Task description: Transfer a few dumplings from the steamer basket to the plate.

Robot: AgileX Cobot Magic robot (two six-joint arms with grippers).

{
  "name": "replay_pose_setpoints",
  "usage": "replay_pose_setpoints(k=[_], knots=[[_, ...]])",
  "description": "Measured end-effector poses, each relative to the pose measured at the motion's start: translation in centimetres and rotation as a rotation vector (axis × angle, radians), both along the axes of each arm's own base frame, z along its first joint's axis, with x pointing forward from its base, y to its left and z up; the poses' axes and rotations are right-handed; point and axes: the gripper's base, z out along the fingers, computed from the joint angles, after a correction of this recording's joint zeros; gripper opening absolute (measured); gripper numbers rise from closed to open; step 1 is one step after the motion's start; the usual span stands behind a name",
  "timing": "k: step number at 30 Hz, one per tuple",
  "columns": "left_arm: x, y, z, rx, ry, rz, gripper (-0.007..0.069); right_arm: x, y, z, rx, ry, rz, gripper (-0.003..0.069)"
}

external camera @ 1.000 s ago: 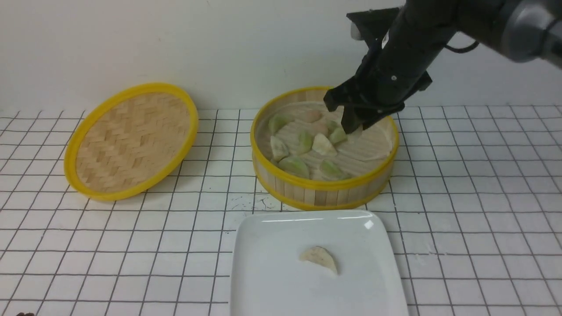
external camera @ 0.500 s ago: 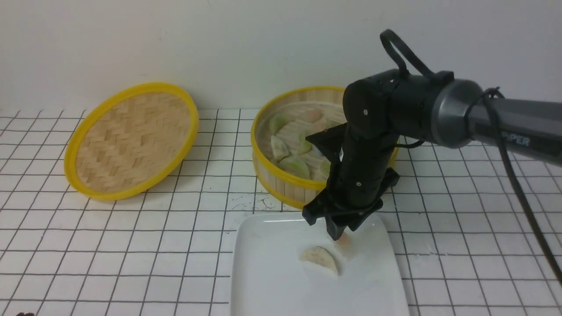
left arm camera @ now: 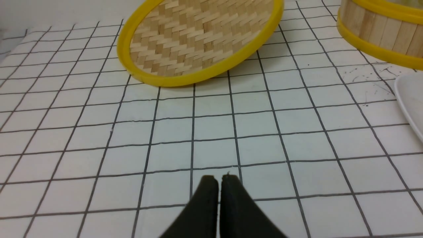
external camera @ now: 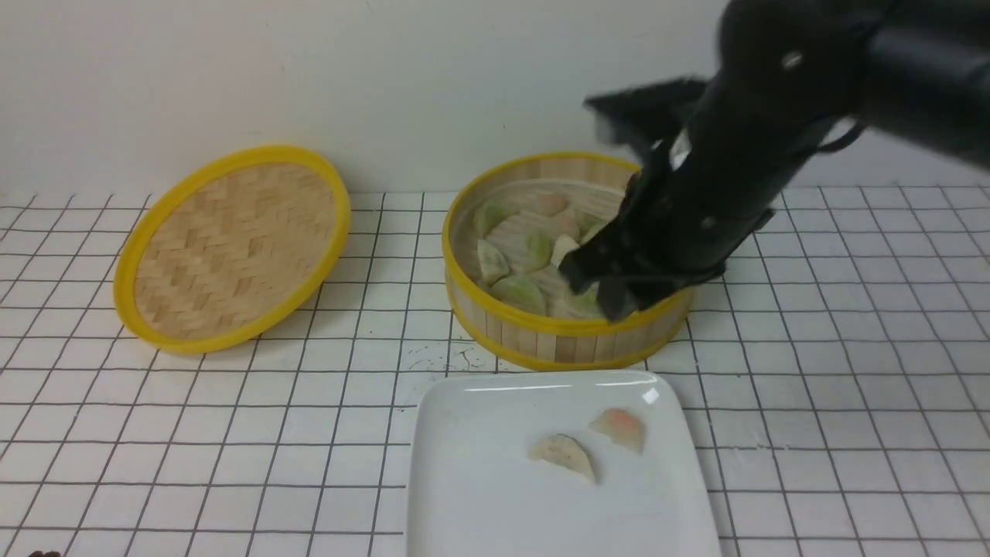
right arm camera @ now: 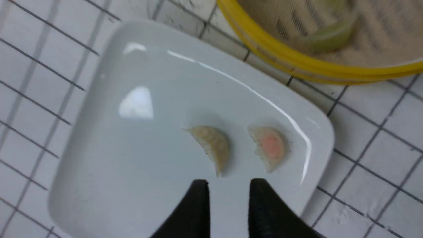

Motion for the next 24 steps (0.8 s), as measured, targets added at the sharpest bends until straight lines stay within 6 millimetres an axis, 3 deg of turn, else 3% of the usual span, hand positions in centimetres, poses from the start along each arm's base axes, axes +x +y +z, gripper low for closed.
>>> replay_pose_setpoints(k=[3, 4, 6, 8, 9, 10, 12, 17, 21, 24], knots=[[0.0, 0.0, 0.0, 0.0, 0.0, 0.0, -0.0006, -4.6, -3.5, 5.2, 0.057, -0.152, -0.035, 0.0008], [0.0, 0.0, 0.0, 0.0, 0.0, 0.0, -0.0006, -4.9, -3.7, 5.3, 0.059, -0.156, -0.041, 0.0005], [0.0, 0.0, 0.0, 0.0, 0.0, 0.0, -0.0006, -8.5, -6.5, 7.6, 0.114, -0.28, -0.079, -0.0008], [0.0, 0.0, 0.0, 0.0, 0.0, 0.0, -0.0006, -11.8, -9.0, 8.1, 0.179, -0.404, -0.113, -0.0013], [0.0, 0.0, 0.0, 0.0, 0.0, 0.0, -0.0006, -12.4, -9.4, 8.1, 0.193, -0.429, -0.118, -0.0013], [0.0, 0.0, 0.0, 0.0, 0.0, 0.0, -0.0006, -14.9, -11.2, 8.1, 0.252, -0.531, -0.133, -0.0014], [0.0, 0.0, 0.0, 0.0, 0.0, 0.0, -0.0006, -16.7, -12.5, 7.0, 0.303, -0.629, -0.135, -0.0013], [0.0, 0.0, 0.0, 0.0, 0.0, 0.0, -0.0006, -23.7, -17.0, 2.5, 0.509, -1.062, -0.106, -0.0015], [0.0, 0.0, 0.0, 0.0, 0.0, 0.0, -0.0006, -26.2, -18.6, -1.5, 0.609, -1.161, -0.13, -0.0015], [0.0, 0.0, 0.0, 0.0, -0.001, 0.0, -0.0006, -26.1, -18.8, -4.9, 0.624, -1.132, -0.165, -0.0015]])
